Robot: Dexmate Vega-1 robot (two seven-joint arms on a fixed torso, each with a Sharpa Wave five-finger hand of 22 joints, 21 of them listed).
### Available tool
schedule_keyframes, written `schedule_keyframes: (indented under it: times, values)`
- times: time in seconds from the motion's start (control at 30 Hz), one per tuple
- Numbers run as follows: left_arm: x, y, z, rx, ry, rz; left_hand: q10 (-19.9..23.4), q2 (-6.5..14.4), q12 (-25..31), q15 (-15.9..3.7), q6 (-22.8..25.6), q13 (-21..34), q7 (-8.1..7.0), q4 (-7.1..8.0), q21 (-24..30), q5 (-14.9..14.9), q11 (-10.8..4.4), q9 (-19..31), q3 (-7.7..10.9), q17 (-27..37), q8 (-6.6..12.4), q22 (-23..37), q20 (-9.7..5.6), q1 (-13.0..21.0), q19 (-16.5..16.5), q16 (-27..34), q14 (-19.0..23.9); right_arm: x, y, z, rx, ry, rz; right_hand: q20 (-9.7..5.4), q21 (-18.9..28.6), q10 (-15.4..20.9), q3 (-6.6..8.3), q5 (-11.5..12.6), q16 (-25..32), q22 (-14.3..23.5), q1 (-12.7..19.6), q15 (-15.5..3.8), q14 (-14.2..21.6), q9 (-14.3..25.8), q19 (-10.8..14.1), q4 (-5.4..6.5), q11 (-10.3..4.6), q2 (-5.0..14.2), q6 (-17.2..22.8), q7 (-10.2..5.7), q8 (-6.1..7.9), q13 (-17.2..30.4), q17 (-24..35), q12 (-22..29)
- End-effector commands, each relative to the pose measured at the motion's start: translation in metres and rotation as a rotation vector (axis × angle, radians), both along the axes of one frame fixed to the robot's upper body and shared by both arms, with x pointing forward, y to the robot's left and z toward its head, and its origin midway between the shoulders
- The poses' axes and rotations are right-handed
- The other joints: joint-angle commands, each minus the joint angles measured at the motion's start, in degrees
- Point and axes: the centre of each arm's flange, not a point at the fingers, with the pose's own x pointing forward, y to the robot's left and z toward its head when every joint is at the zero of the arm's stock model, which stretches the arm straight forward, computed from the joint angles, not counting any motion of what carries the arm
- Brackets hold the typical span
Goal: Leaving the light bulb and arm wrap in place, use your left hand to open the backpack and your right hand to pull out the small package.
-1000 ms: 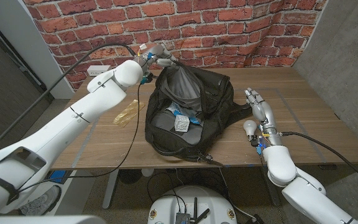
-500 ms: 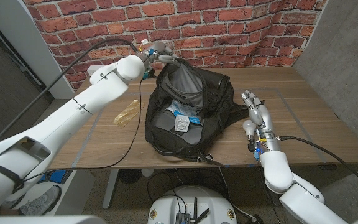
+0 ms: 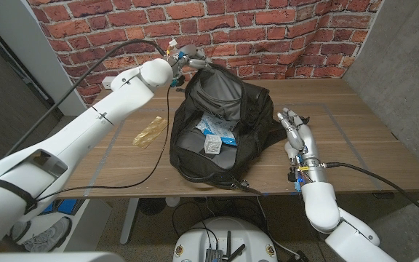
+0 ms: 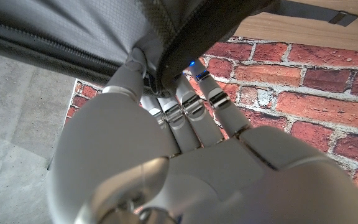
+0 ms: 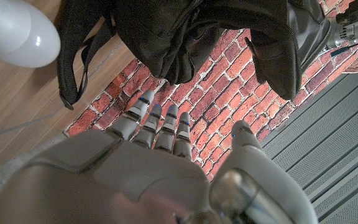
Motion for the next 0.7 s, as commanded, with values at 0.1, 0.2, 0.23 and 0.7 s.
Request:
schedule_keyframes:
  times: [0.1, 0.2, 0.23, 0.7]
  values:
    - [0.011, -0.010, 0.014, -0.030, 0.014, -0.026, 1.2, 0.7, 0.3, 0.08, 0.4, 0.1, 0.51, 1.68, 0.3, 0.1, -0.83, 0.1, 1.94, 0.2, -0.05, 0.2, -6.55, 0.0, 0.7, 0.0, 0.5, -0.021, 0.011, -0.004, -0.086, -0.022, -0.084, -1.86, 0.2, 1.4, 0.11, -0.2, 0.7, 0.1, 1.1, -3.56, 1.5, 0.1, 0.7, -0.75, 0.22, -0.39, 1.6, 0.08, 0.54, 0.2, 0.1, 0.7]
    - [0.012, -0.010, 0.015, -0.038, 0.014, -0.028, 1.2, 0.7, 0.3, 0.06, 0.4, 0.1, 0.48, 1.67, 0.3, 0.1, -0.90, 0.1, 1.98, 0.2, -0.05, 0.2, -6.55, 0.0, 0.7, 0.0, 0.5, -0.024, 0.015, -0.004, -0.096, -0.022, -0.088, -1.62, 0.2, 2.0, 0.11, -0.3, 1.0, 0.1, 1.4, -3.50, 2.3, 0.2, 1.0, -1.12, 0.48, -0.57, 2.3, 0.13, 0.67, 0.2, 0.1, 0.8]
    - [0.012, -0.010, 0.015, -0.040, 0.014, -0.029, 1.2, 0.7, 0.3, 0.06, 0.3, 0.1, 0.46, 1.67, 0.3, 0.1, -0.91, 0.1, 1.98, 0.2, -0.07, 0.2, -6.55, 0.0, 0.7, 0.0, 0.6, -0.025, 0.016, -0.004, -0.099, -0.023, -0.089, -1.60, 0.2, 2.1, 0.11, -0.3, 1.1, 0.1, 1.4, -3.41, 2.6, 0.2, 1.1, -1.21, 0.51, -0.62, 2.4, 0.16, 0.71, 0.2, 0.1, 0.9]
    - [0.015, -0.012, 0.022, -0.069, -0.007, -0.054, 1.3, 0.6, 0.3, 0.04, 0.4, 0.1, 0.56, 1.64, 0.3, 0.1, -0.65, 0.2, 2.12, 0.2, -0.11, 0.1, -6.56, 0.1, 0.8, -0.1, 0.7, -0.042, 0.031, -0.006, -0.173, -0.027, -0.131, -1.49, 0.2, 4.4, 0.09, -0.4, 1.9, 0.1, 2.2, -3.15, 4.7, 0.3, 2.3, -2.17, 1.16, -0.89, 4.8, 1.27, 1.16, 0.5, 0.2, 1.3]
